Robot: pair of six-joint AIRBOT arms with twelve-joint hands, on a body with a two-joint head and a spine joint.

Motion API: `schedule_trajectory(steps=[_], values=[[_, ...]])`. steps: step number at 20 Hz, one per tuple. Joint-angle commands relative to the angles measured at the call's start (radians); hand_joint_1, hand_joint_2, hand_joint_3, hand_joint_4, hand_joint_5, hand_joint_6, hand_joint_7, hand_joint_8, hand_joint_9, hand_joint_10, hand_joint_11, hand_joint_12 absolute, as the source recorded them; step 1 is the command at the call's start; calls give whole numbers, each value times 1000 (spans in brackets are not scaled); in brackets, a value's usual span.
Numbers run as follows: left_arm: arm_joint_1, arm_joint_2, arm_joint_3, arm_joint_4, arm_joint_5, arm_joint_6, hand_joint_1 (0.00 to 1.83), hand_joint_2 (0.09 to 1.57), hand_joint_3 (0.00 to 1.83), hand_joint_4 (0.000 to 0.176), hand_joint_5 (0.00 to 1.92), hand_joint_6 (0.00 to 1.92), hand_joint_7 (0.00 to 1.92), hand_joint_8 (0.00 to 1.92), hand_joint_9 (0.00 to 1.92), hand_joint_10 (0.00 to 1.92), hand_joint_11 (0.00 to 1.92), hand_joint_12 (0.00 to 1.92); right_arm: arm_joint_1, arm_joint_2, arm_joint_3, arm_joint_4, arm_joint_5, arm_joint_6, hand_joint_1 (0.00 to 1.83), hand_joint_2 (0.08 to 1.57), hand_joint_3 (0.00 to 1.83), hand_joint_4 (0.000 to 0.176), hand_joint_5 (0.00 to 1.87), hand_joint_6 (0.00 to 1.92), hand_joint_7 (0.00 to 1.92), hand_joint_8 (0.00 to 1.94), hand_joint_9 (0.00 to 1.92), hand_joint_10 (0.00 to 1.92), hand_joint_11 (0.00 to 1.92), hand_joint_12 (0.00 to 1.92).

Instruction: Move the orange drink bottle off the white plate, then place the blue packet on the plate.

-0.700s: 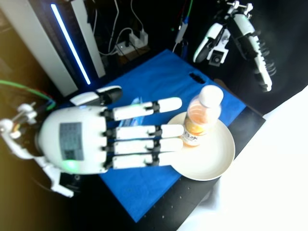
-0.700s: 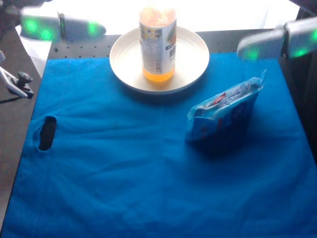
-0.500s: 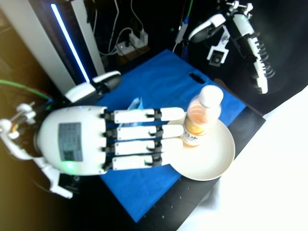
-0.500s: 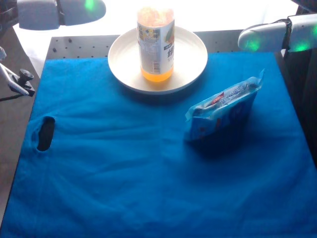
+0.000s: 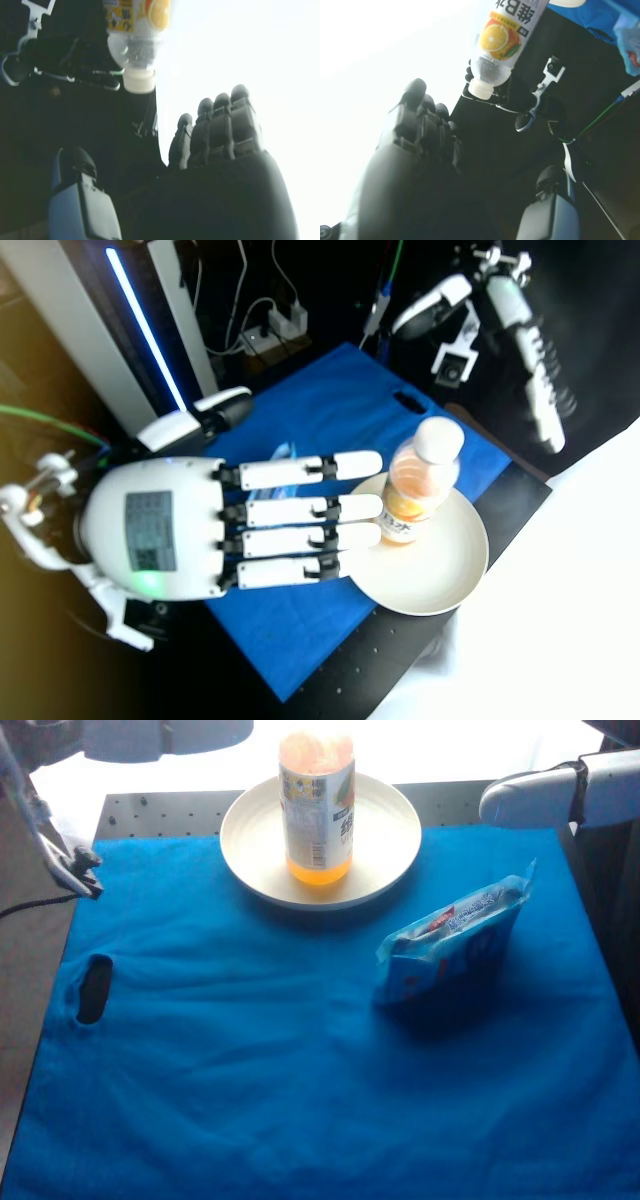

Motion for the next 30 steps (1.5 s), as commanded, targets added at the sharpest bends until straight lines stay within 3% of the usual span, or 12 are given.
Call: schedule_trajectory(steps=[1,4,5,9,13,15,17,19,22,25,28,30], values=[[-29,-9,15,-26,-74,-25,314,796,0,105,0,0,50,1,0,0,0,0,20,-1,-3,47,106,7,435,800,0,75,37,0,171,0,117,0,0,596],[-69,-51,58,51,-31,-73,371,769,0,69,0,0,66,9,30,11,12,5,20,-3,-3,43,106,7,479,794,0,91,46,3,175,1,117,1,0,598],[-78,-64,72,70,-26,-88,410,762,0,89,0,0,75,11,44,15,2,0,20,-3,-3,41,106,7,497,802,0,95,42,1,163,1,102,1,0,633],[-99,-112,114,117,-5,-121,329,664,0,84,0,0,87,0,79,3,36,16,24,-9,-3,33,107,7,451,828,6,80,49,1,174,1,113,1,0,593],[-99,-142,144,125,9,-135,401,637,0,105,0,0,118,8,86,2,45,22,38,-9,-5,18,108,7,441,851,3,89,44,2,182,2,89,1,0,165],[-101,-156,155,141,17,-142,383,647,0,101,0,0,113,5,96,6,28,16,42,-9,-7,14,111,7,422,848,0,91,48,0,186,0,85,1,0,260],[-103,-173,167,161,22,-159,395,657,2,124,0,0,99,0,74,0,0,0,43,-9,-8,9,111,7,416,824,0,97,58,3,199,4,93,3,0,302],[-103,-189,181,179,31,-170,431,663,2,101,0,0,95,0,80,3,52,23,43,-9,-9,9,112,7,413,806,0,83,59,1,213,5,112,7,0,336],[-110,-222,214,235,40,-216,487,651,0,100,0,0,96,5,1,0,0,0,44,-10,-11,8,113,7,424,797,0,88,69,2,219,3,125,7,0,361],[-111,-240,224,248,47,-221,451,692,13,67,0,0,109,8,0,0,0,0,53,-10,-14,1,115,7,418,794,0,75,58,0,208,0,119,2,0,421],[-110,-254,235,249,50,-226,508,690,6,131,0,0,3,0,0,0,0,0,56,-9,-21,-5,116,9,431,785,0,55,62,2,206,3,115,1,0,421],[-110,-254,235,249,50,-228,512,649,0,108,0,0,0,0,0,0,0,0,59,-7,-24,-6,118,9,437,778,0,58,58,1,201,0,99,1,0,393]])
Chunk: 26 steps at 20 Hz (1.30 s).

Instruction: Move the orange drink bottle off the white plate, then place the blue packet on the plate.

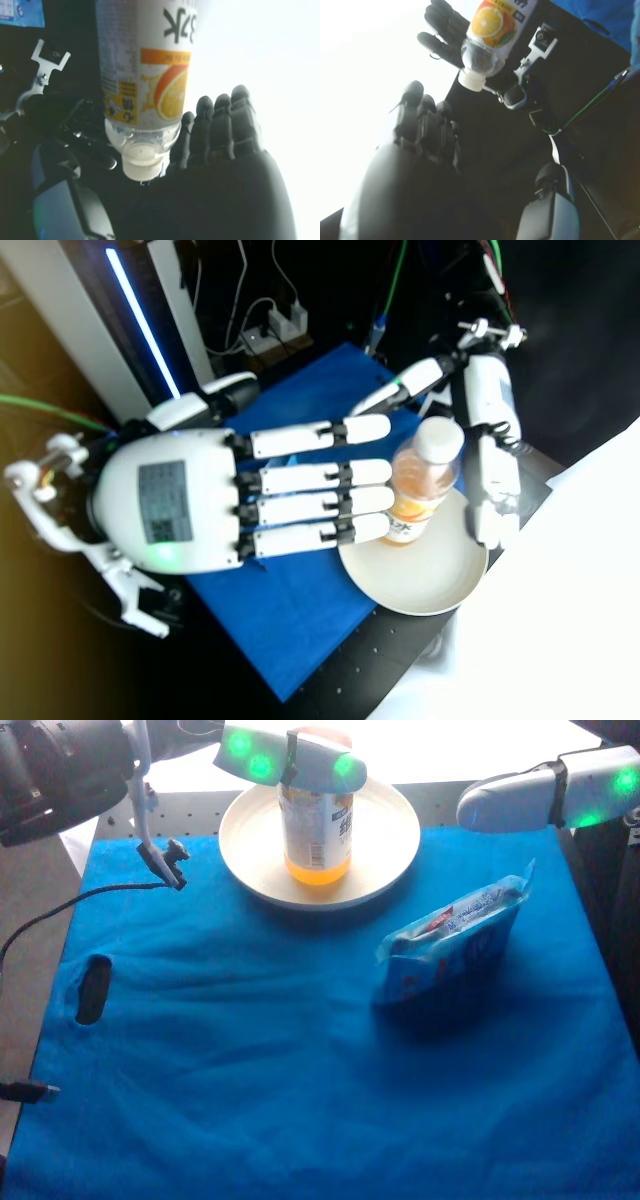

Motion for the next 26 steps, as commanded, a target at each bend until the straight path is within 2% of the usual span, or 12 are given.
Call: schedule_trajectory(steps=[1,5,6,7,8,9,11,13,15,22,23,26], values=[[-16,-2,6,-51,-71,-11,527,631,0,90,0,0,0,0,0,0,32,14,16,2,-2,55,109,8,450,777,0,56,59,1,203,1,90,1,0,362],[-8,-6,10,-51,-67,-14,982,838,7,66,173,8,294,17,328,29,289,143,24,7,-7,50,114,10,447,799,1,59,74,1,205,0,96,1,0,384],[-6,-9,11,-51,-68,-18,1136,906,6,0,408,22,585,31,620,48,489,248,25,11,-10,49,116,10,455,804,1,62,77,1,205,0,110,4,0,428],[-4,-12,12,-51,-68,-18,1229,941,2,0,550,16,764,21,827,43,665,366,25,15,-13,49,118,10,467,814,2,64,85,2,213,2,118,4,0,466],[-1,-14,15,-51,-68,-19,1446,996,0,0,828,23,1013,609,1091,649,900,474,26,17,-14,49,119,10,453,830,7,82,91,3,211,0,115,2,0,478],[1,-17,17,-53,-68,-23,1288,1044,0,0,1014,662,1135,681,1082,401,924,650,28,19,-15,49,122,10,443,845,11,85,95,4,222,4,126,5,0,475],[6,-21,22,-61,-78,-35,1389,1022,0,0,1176,554,1194,599,1123,878,908,921,32,21,-18,49,125,10,421,845,0,81,110,3,242,4,142,5,0,488],[8,-27,29,-71,-83,-39,1405,1004,0,0,1208,405,1238,557,1189,872,922,1084,34,22,-20,49,127,10,423,850,0,89,111,0,232,2,122,5,0,397],[11,-32,40,-87,-91,-47,1297,1007,0,0,1154,569,1344,477,1355,392,1072,985,34,22,-21,49,129,10,405,847,0,73,110,0,242,1,143,5,0,482],[-1,5,35,-136,-150,-70,1242,1081,0,0,1057,770,1061,948,1206,99,637,1313,34,22,-20,50,130,10,422,863,2,124,124,10,223,0,112,0,0,415],[-11,27,17,-132,-156,-70,1350,1075,0,0,1053,743,1068,867,1029,911,667,1340,34,22,-20,51,130,10,446,873,2,101,132,6,224,0,94,3,0,335],[-23,91,-39,-126,-187,-70,1231,1120,3,0,1077,731,872,1241,730,768,373,1517,34,22,-20,53,130,10,470,866,0,95,110,0,219,0,81,0,0,315]])
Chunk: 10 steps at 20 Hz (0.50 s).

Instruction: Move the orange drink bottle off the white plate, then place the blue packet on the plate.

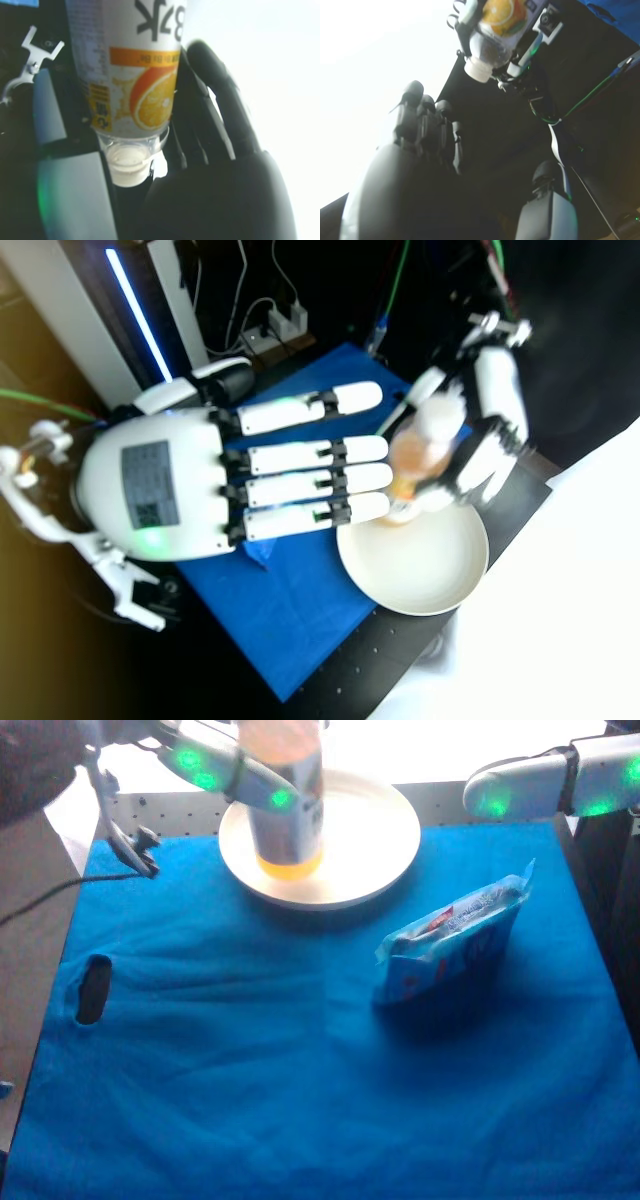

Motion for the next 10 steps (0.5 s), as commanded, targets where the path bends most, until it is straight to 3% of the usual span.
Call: schedule_trajectory(steps=[1,2,3,4,5,6,7,8,10], values=[[-19,18,-20,-61,-121,-20,1232,1113,3,0,1077,726,901,1209,795,699,480,1439,19,0,1,59,104,8,481,863,0,97,108,0,215,0,76,0,0,286],[-19,39,-42,-55,-132,-20,1237,1104,0,0,1089,686,938,1171,827,675,483,1440,19,0,1,60,103,8,484,868,2,91,108,0,213,0,76,1,0,282],[-19,54,-58,-54,-144,-20,1246,1097,0,0,1056,706,994,1117,938,673,629,1317,19,1,1,62,103,8,481,889,4,92,106,0,204,2,68,2,0,226],[-20,73,-80,-51,-159,-20,1359,1094,0,0,976,739,973,1071,1027,1023,783,1214,19,1,1,64,103,8,485,888,2,92,102,0,204,3,78,7,0,215],[-24,95,-104,-29,-171,-20,1385,1065,0,0,994,842,1066,822,1079,948,869,1058,19,2,1,66,103,8,485,890,2,100,100,0,203,2,85,9,0,213],[-25,131,-141,-6,-187,-20,1390,1056,1,0,980,926,1088,738,1118,870,945,978,19,2,0,67,103,8,479,885,0,103,99,0,203,2,92,12,0,214],[-23,158,-172,1,-206,-20,1384,1072,1,0,990,935,1068,744,1026,1029,895,1074,19,2,0,68,104,8,464,896,1,90,88,0,206,2,101,9,0,235],[-11,200,-216,1,-231,-18,1379,1093,2,0,936,1045,1001,830,1001,1070,881,1124,19,2,0,71,104,8,452,882,0,90,94,1,220,3,116,8,0,269],[4,251,-280,1,-262,0,1371,1117,1,0,917,1035,921,975,955,1187,821,1280,19,5,0,77,104,8,442,881,0,91,95,0,242,3,132,4,0,211]])
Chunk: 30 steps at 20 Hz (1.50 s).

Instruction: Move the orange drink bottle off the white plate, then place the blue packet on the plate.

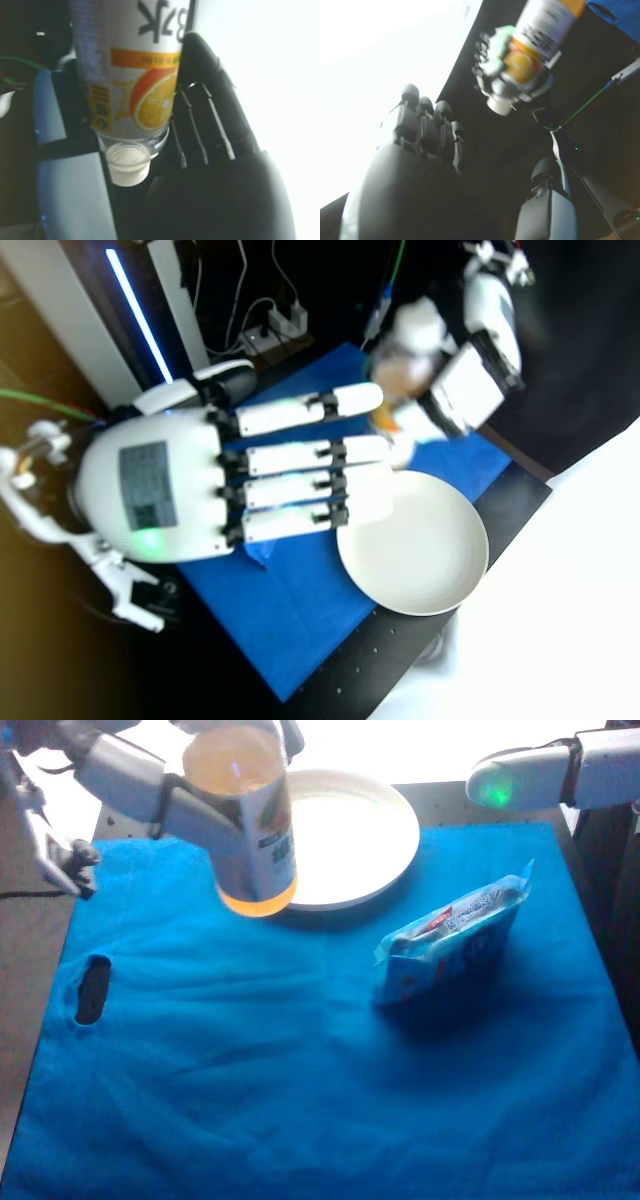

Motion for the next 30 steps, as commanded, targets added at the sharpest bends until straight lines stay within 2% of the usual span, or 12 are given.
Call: schedule_trajectory(steps=[1,3,5,6,7,9,10,12,14,16,23,30], values=[[-1,13,-16,-82,-98,-4,1371,1117,1,0,917,1035,921,975,955,1187,821,1280,19,3,1,57,104,8,442,881,0,91,95,0,242,3,132,4,0,211],[13,33,-44,-81,-114,5,1207,1156,1,0,962,1036,824,1204,834,828,702,1357,19,4,0,57,104,8,410,893,4,81,78,0,247,3,152,9,33,228],[30,52,-77,-80,-120,36,1205,1138,0,29,940,1020,929,1101,961,632,792,1255,19,4,0,57,105,8,434,887,0,91,76,0,228,0,123,2,0,227],[36,55,-86,-80,-116,55,1339,1097,3,0,943,927,997,967,1013,993,861,1211,19,6,0,59,105,8,413,898,5,78,70,0,226,0,130,5,0,231],[43,55,-94,-80,-114,73,1370,1085,0,0,952,877,1035,910,1037,1056,880,1171,19,7,0,62,108,8,408,898,2,73,73,0,233,1,143,5,0,266],[55,54,-102,-80,-111,88,1374,1071,0,0,1019,830,1079,815,1008,1058,785,1151,19,7,0,64,114,8,557,871,0,113,149,3,251,0,137,1,0,425],[62,53,-106,-81,-108,99,1266,1070,1,5,1048,823,1094,830,1011,679,764,1122,19,7,0,65,116,8,592,866,0,117,164,3,256,1,140,1,0,466],[86,48,-110,-116,-124,130,1380,1087,0,0,975,918,1056,852,946,1118,698,1146,19,8,0,65,117,8,553,870,1,111,158,0,236,0,128,0,0,516],[98,44,-110,-128,-128,137,1377,1084,0,0,1003,803,1056,870,970,1171,744,1276,19,8,0,65,119,8,557,873,1,107,155,0,216,2,103,2,0,444],[124,38,-109,-140,-129,138,1371,1088,0,0,945,991,1071,800,980,1090,695,1232,19,8,-1,65,123,8,586,893,3,103,165,2,224,3,111,5,0,401],[180,9,-86,-195,-133,144,1373,1089,0,0,923,1019,1040,847,1015,1050,738,1184,19,7,-2,65,128,8,573,870,0,118,146,0,217,0,118,1,0,364],[219,-19,-65,-208,-113,144,1386,1086,0,0,920,973,1032,852,1035,1042,872,1035,19,8,-3,65,129,8,553,873,5,107,143,0,201,0,117,1,0,407]])
